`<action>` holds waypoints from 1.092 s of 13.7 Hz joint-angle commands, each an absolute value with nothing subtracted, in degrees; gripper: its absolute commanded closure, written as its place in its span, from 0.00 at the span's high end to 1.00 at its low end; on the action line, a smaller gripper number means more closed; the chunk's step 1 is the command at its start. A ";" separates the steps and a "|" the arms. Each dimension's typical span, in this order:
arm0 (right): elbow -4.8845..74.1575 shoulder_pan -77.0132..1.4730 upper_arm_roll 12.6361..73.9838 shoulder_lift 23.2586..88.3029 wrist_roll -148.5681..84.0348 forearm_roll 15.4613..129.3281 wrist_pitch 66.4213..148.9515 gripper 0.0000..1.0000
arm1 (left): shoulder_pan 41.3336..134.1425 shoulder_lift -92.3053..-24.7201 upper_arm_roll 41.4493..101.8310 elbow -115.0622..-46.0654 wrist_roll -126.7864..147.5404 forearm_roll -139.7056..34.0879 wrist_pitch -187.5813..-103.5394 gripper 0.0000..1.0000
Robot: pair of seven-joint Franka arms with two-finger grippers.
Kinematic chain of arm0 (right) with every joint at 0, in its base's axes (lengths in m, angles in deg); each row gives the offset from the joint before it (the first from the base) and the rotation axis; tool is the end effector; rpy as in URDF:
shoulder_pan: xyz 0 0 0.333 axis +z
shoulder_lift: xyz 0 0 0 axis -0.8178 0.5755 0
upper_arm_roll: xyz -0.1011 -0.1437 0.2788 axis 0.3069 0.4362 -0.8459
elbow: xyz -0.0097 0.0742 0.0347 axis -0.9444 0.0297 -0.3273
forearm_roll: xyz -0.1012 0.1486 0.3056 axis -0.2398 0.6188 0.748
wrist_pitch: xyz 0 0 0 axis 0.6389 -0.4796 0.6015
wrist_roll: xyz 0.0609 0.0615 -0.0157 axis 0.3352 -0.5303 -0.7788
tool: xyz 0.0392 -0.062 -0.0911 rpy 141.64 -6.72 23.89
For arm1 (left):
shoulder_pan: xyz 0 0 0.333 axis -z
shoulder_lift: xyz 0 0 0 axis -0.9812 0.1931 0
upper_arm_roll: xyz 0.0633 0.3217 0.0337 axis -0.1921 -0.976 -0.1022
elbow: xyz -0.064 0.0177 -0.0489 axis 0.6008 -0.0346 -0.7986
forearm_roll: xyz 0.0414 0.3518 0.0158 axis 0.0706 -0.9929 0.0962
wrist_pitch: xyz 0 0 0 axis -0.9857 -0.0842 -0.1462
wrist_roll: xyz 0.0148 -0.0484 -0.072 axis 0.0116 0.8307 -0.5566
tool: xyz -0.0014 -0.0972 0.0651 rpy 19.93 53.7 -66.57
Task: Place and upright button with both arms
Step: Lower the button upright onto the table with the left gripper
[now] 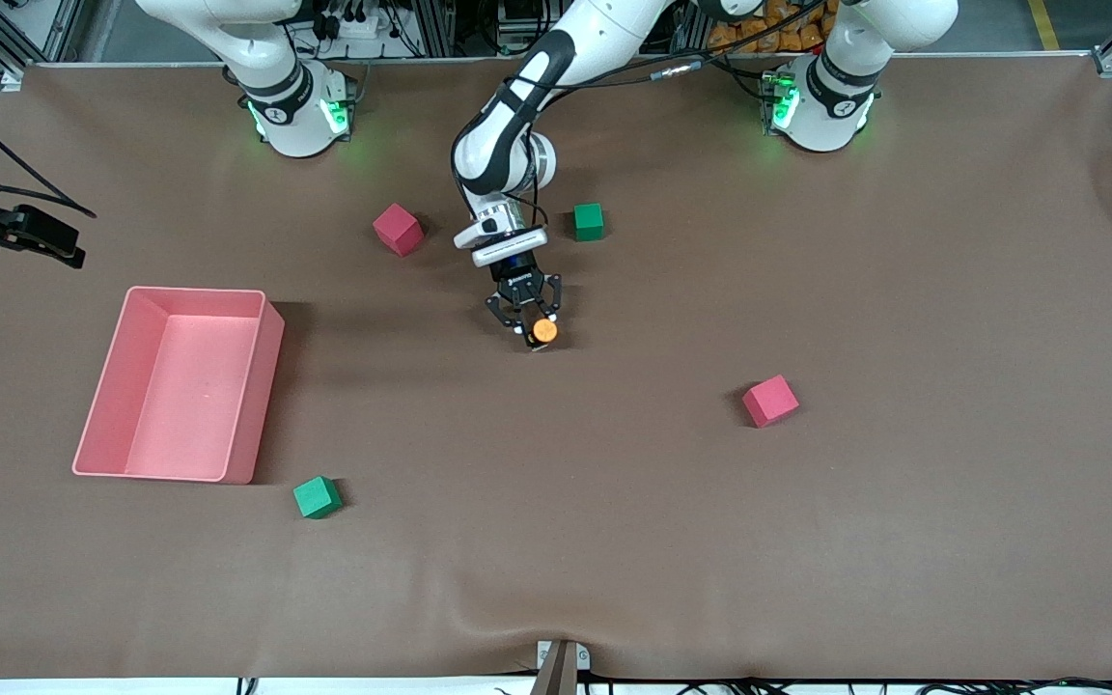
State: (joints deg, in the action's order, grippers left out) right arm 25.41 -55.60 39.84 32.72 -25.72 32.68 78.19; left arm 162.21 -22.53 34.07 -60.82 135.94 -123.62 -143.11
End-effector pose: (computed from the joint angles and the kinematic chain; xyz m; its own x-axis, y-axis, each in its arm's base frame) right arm 0.5086 -0.0300 0.6213 0.9945 -0.0771 -0.0712 -0.0736 -0.9960 0.0507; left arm 0.3093 -0.6071 0.1229 0.3247 0.0838 0.9421 0.3311 -0.9431 -0.0302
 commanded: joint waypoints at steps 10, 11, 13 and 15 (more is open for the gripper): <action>25.44 -56.63 39.27 32.58 -26.71 33.70 78.11 1.00 | 163.06 -20.24 34.42 -60.57 132.07 -126.05 -138.79 0.04; 25.44 -56.63 39.27 32.58 -26.71 33.70 78.20 1.00 | 163.06 -20.24 34.51 -60.48 132.07 -125.96 -138.79 0.25; 25.44 -56.63 39.27 32.67 -26.71 33.70 78.37 1.00 | 163.06 -20.41 34.51 -60.57 131.98 -126.05 -138.79 0.72; 25.44 -56.63 39.27 32.84 -26.71 33.79 78.46 1.00 | 163.06 -20.94 34.51 -60.48 131.55 -126.14 -138.79 1.00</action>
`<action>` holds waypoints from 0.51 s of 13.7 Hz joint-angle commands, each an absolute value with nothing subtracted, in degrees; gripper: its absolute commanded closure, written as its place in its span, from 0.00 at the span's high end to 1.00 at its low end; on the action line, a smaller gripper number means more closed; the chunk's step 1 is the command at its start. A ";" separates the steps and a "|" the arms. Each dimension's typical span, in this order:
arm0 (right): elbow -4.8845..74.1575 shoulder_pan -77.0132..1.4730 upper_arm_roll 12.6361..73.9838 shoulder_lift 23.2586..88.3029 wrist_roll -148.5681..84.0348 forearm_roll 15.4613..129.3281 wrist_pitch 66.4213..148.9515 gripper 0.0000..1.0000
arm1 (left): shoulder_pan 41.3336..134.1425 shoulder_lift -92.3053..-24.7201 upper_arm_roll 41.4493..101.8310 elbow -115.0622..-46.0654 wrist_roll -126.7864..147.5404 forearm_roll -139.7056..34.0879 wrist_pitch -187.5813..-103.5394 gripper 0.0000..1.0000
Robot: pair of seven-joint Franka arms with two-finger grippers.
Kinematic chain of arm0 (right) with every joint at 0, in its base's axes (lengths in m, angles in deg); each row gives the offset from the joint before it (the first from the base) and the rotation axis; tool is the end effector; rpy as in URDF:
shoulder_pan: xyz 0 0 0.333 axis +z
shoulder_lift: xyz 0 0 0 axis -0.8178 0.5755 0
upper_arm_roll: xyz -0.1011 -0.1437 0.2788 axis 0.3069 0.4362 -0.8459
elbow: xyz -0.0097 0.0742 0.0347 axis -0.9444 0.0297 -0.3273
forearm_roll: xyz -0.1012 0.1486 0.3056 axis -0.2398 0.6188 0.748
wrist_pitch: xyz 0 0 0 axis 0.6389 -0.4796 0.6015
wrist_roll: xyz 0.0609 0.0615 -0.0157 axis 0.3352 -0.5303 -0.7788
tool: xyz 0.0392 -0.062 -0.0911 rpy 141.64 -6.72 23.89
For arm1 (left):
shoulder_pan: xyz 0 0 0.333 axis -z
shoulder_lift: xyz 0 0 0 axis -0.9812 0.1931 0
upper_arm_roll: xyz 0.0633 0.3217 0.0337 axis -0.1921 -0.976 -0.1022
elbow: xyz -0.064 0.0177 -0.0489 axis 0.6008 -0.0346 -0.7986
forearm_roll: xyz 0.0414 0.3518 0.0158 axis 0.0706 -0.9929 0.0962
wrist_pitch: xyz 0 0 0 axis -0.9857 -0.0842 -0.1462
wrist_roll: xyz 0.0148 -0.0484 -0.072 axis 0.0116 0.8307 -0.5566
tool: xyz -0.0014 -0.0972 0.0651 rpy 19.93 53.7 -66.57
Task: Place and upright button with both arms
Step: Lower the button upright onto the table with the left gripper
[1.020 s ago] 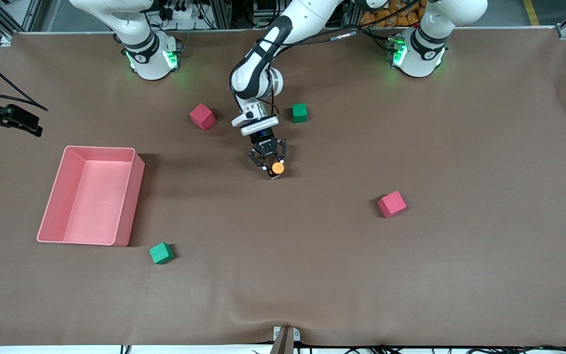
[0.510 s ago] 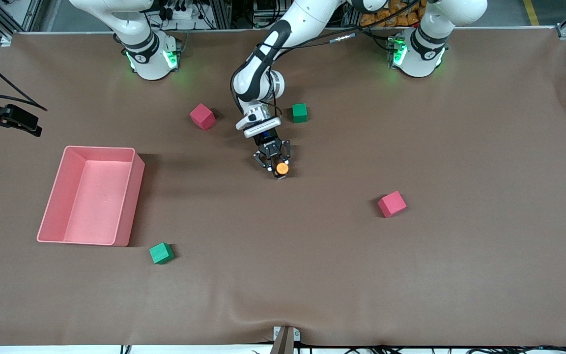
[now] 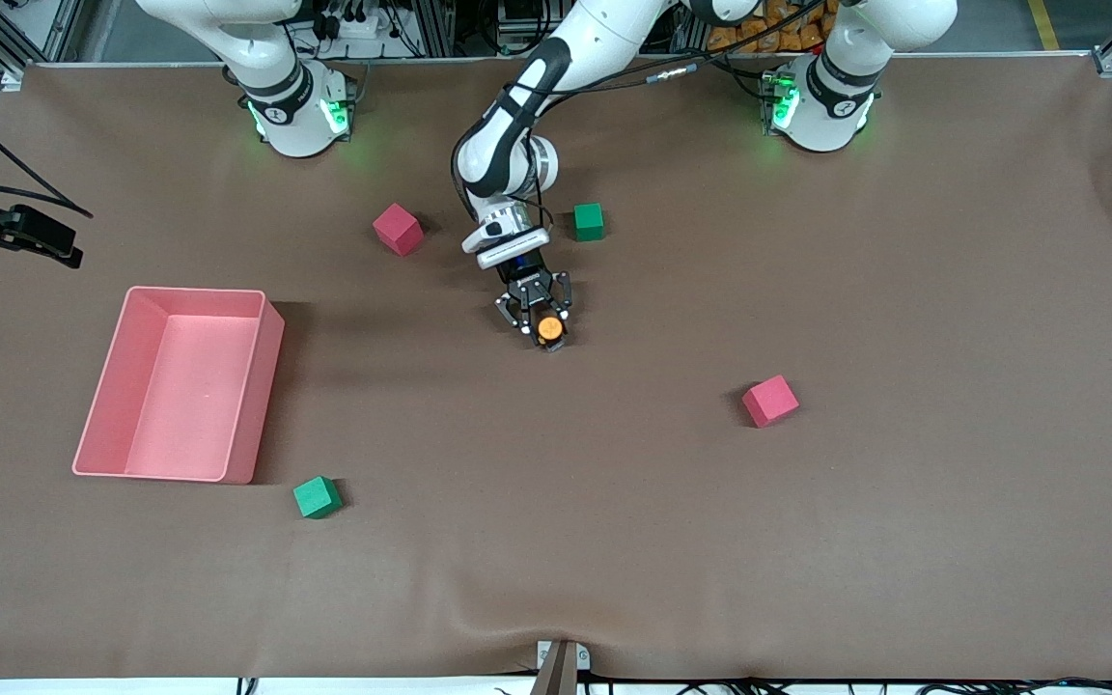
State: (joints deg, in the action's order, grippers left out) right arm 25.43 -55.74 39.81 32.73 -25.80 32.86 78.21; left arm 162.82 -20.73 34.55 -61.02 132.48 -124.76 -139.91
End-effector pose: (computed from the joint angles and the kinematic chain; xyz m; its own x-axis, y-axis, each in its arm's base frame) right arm 0.5086 -0.0306 0.6210 0.9944 -0.0773 -0.0715 -0.0741 -0.9961 0.0474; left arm 0.3029 -0.5981 0.1040 0.3139 -0.0332 0.9489 0.3230 -0.9360 -0.1397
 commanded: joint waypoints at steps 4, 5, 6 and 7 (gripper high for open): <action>25.35 -56.54 39.27 33.02 -26.71 33.79 78.64 1.00 | 163.68 -23.38 35.47 -60.83 130.41 -125.61 -138.18 1.00; 25.35 -56.54 39.27 33.02 -26.71 33.79 79.07 1.00 | 163.68 -24.71 36.69 -60.92 127.36 -125.09 -135.48 1.00; 25.35 -56.45 39.27 33.02 -26.71 33.79 79.16 1.00 | 163.50 -26.20 37.40 -60.92 123.93 -123.43 -133.10 1.00; 25.35 -56.45 39.27 33.02 -26.71 33.79 79.17 1.00 | 163.50 -28.22 37.32 -60.92 120.85 -120.28 -132.90 1.00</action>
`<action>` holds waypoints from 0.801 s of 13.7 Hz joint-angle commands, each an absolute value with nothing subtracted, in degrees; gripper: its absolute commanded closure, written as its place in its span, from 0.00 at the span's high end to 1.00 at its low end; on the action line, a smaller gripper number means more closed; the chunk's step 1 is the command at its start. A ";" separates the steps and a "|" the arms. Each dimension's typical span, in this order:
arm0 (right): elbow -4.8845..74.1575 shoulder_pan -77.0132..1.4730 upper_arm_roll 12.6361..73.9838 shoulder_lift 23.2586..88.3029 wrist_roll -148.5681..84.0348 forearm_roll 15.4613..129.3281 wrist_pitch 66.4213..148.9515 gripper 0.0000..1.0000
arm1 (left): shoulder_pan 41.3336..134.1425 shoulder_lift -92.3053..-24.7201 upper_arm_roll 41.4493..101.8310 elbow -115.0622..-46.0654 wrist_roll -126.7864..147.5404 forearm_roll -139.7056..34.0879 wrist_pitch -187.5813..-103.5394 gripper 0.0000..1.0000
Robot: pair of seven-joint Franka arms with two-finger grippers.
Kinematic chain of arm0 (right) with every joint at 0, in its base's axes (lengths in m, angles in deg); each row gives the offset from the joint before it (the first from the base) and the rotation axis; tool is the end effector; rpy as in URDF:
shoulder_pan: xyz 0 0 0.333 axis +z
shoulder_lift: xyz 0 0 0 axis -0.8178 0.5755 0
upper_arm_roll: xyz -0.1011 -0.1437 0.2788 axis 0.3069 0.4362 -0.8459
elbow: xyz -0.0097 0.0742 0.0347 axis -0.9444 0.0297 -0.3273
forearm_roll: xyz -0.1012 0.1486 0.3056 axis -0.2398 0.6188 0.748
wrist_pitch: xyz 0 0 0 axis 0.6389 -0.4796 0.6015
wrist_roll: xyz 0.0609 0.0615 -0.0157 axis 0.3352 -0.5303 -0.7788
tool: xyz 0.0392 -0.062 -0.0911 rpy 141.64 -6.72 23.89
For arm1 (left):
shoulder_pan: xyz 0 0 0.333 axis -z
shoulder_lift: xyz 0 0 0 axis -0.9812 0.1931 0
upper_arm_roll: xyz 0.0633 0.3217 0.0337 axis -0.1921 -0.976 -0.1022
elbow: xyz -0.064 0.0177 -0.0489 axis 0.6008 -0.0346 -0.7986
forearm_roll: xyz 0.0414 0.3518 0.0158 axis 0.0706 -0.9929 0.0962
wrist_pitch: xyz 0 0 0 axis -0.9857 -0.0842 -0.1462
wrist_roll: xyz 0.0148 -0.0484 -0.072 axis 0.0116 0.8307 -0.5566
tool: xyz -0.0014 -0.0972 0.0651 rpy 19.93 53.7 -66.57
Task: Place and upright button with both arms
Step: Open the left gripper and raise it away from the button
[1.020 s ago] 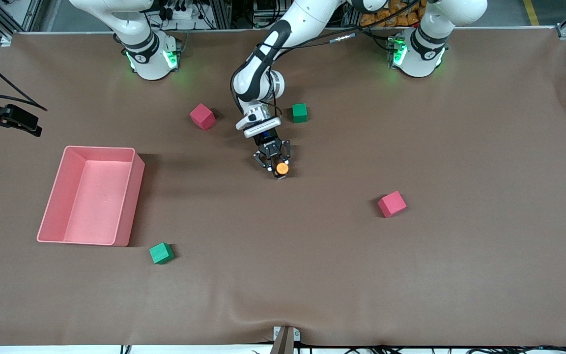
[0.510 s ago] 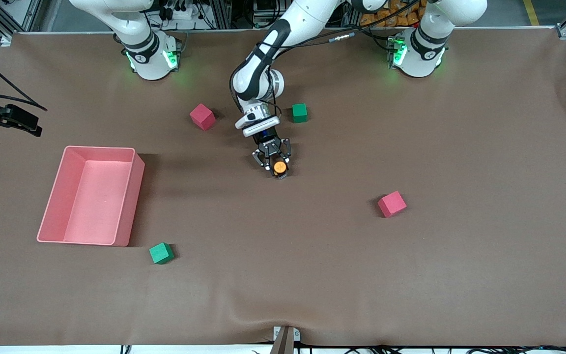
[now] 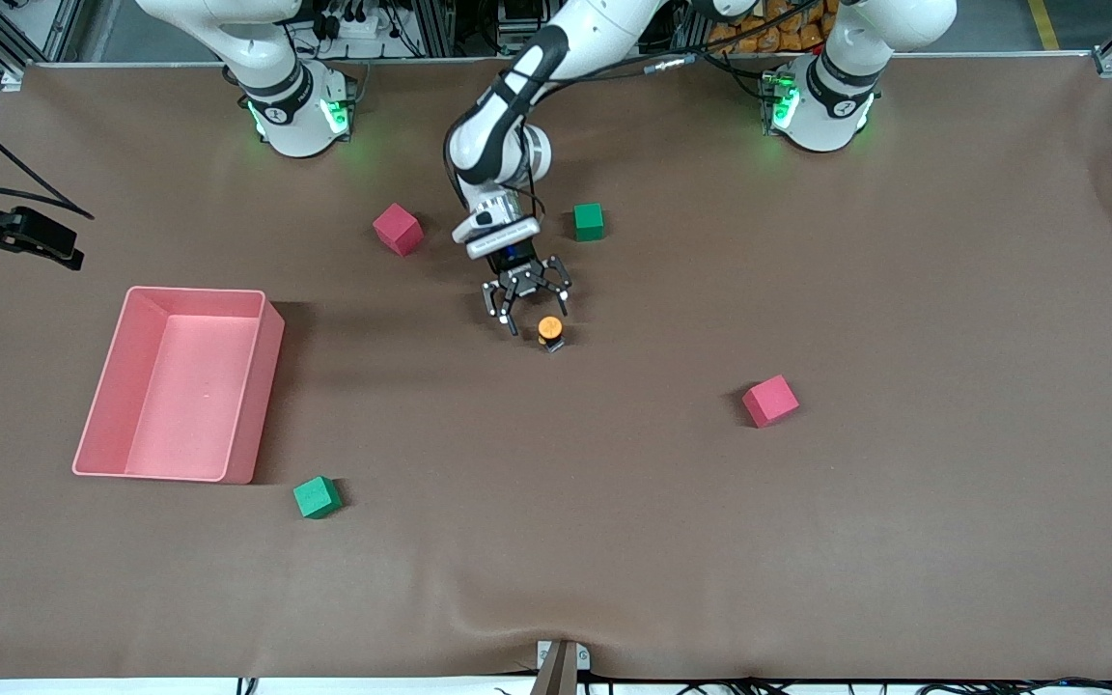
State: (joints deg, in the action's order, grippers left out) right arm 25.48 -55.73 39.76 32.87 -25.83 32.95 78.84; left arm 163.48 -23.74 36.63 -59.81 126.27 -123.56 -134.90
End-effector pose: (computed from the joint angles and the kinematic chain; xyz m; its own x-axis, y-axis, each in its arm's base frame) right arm 0.5107 -0.0299 0.6203 0.9951 -0.0752 -0.0639 -0.0724 -0.9963 0.0457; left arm 0.2851 -0.6142 0.1402 0.3348 -0.0804 0.9389 0.3280 -0.9241 -0.1961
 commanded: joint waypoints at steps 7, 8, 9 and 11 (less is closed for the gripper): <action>25.35 -56.98 39.27 32.67 -25.92 39.06 78.99 1.00 | 159.91 -43.77 37.41 -60.83 105.45 -106.12 -133.42 1.00; 25.35 -56.98 39.35 32.58 -25.92 39.06 78.73 1.00 | 158.85 -46.05 37.41 -60.83 103.87 -104.53 -133.43 1.00; 25.35 -56.98 39.35 32.58 -25.92 38.98 78.47 1.00 | 157.28 -48.77 37.49 -60.92 100.99 -102.43 -133.51 1.00; 25.26 -56.98 39.35 32.49 -26.00 38.71 78.11 1.00 | 154.37 -53.35 37.41 -60.83 92.04 -97.59 -133.60 1.00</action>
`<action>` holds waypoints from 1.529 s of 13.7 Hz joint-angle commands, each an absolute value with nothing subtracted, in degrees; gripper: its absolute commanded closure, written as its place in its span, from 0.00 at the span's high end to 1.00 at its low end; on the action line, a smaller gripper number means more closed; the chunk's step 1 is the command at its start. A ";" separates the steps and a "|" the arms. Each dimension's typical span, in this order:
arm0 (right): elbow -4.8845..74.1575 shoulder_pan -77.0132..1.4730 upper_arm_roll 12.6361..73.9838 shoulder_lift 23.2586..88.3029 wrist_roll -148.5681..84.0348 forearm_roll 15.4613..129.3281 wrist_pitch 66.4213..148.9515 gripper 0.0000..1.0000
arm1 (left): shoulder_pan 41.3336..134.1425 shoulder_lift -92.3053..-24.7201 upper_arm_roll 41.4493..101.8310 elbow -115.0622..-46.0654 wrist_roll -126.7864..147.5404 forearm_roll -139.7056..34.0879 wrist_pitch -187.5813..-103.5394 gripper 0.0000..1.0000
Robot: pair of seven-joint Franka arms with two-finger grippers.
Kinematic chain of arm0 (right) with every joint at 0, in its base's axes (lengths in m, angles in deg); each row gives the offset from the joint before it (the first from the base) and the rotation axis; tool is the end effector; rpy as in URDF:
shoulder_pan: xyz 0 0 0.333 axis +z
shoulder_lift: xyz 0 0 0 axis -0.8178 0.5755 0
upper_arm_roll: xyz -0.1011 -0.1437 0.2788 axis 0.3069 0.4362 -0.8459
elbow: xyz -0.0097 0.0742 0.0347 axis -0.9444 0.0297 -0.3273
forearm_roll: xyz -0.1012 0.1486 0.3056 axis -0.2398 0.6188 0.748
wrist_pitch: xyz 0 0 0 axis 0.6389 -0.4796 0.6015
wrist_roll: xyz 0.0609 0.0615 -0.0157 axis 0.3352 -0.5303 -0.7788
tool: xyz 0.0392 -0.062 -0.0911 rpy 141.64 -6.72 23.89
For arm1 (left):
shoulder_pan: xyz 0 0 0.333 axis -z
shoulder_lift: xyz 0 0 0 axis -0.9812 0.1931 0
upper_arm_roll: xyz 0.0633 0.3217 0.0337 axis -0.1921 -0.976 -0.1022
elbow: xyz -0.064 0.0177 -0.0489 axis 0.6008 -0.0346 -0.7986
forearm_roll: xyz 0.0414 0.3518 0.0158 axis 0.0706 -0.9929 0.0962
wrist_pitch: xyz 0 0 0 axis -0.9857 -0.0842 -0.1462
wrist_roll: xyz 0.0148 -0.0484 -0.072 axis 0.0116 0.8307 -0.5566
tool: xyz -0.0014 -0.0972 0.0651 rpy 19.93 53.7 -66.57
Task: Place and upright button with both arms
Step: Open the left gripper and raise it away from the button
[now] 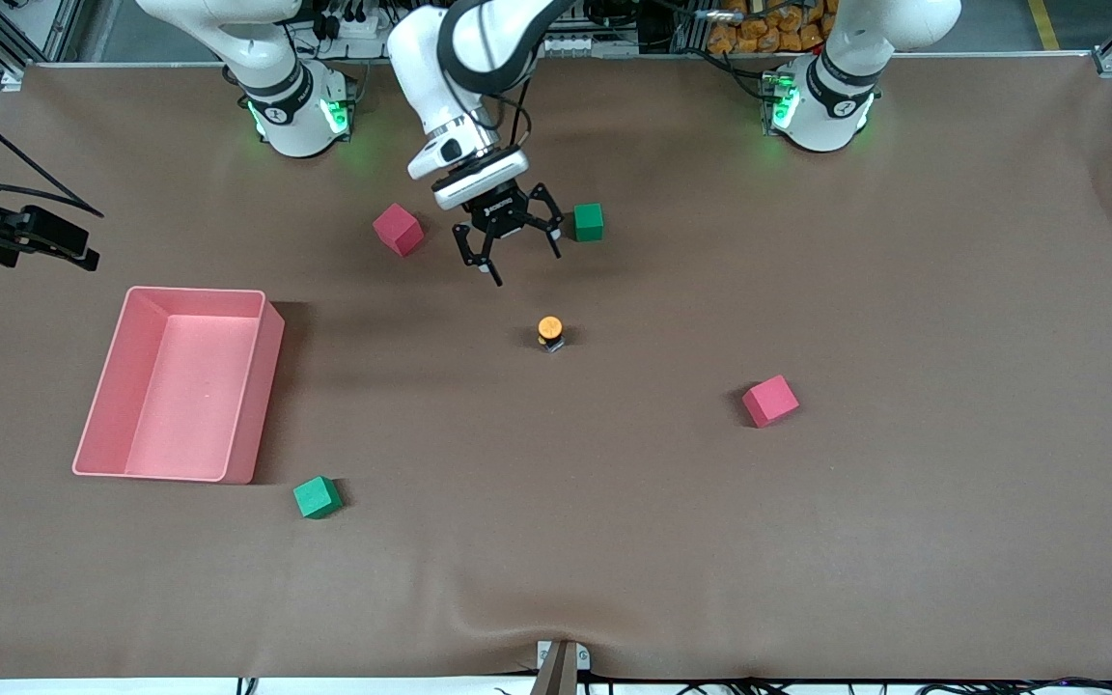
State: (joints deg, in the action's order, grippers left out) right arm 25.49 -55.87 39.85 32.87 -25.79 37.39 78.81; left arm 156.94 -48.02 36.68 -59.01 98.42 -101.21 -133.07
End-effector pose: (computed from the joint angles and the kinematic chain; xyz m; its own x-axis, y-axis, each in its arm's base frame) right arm 0.5110 -0.0225 0.6201 0.9949 -0.0752 -0.0666 -0.0774 -0.9965 -0.0316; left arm 0.3383 -0.5963 0.3971 0.6779 0.1349 0.7227 0.3616 -0.9171 -0.1680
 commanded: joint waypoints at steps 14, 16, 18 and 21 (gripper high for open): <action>25.17 -56.89 39.27 32.32 -26.62 37.13 77.94 1.00 | 125.21 -75.33 37.32 -60.83 43.51 -67.10 -128.51 1.00; 25.26 -56.89 39.27 32.32 -26.62 37.13 77.94 1.00 | 120.72 -78.14 37.32 -60.74 36.04 -64.10 -125.62 1.00; 25.26 -56.89 39.27 32.32 -26.62 37.13 78.02 1.00 | 115.98 -81.05 37.32 -60.66 27.18 -62.42 -122.37 1.00; 25.18 -56.89 39.27 32.32 -26.62 37.13 78.02 1.00 | 108.07 -82.29 37.23 -60.66 11.97 -60.50 -120.07 1.00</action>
State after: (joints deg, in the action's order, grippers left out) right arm 25.36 -55.91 39.92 32.74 -25.84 37.29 78.52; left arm 112.33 -81.02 36.54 -59.45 19.35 -62.88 -120.78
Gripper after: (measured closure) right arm 0.000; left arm 0.000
